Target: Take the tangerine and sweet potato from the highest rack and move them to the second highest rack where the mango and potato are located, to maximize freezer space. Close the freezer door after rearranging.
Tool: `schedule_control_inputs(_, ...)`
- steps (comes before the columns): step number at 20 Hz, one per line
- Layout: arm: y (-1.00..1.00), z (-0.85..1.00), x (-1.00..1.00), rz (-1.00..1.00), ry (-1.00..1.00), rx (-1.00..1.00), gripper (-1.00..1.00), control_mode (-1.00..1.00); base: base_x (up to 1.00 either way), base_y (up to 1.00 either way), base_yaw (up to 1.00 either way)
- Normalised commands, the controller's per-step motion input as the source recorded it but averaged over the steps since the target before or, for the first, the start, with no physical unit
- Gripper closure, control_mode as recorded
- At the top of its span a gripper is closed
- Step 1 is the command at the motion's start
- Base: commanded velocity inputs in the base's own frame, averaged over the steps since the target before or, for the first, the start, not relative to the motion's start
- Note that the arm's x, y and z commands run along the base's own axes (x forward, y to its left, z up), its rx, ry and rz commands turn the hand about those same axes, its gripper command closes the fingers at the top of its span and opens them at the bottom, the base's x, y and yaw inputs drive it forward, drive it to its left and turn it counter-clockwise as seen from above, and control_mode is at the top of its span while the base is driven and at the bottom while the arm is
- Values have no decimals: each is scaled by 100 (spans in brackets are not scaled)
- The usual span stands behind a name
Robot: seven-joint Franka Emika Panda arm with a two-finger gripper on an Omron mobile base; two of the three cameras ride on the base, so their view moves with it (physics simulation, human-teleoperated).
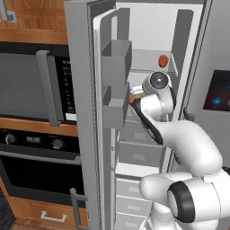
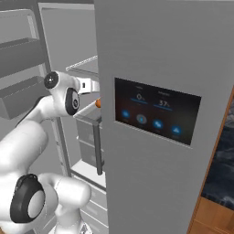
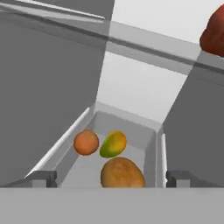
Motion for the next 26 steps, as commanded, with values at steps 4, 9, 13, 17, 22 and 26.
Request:
schedule_control_inputs(4,-7,66,-30,-48,2,38,-100,-100,0,0,0)
schedule_control_inputs(9,-14,55,-6,-42,16,31,-100,-100,0,0,0)
schedule_control_inputs(13,-17,36,16,-20,5,23,-100,-100,0,0,0)
schedule_control_inputs(17,-7,45,-33,-2,-21,24,-100,-100,0,0,0)
schedule_control_inputs(22,0,37,2,0,-13,16,-100,-100,0,0,0)
schedule_control_inputs(26,0,25,45,0,-1,11,-100,-100,0,0,0)
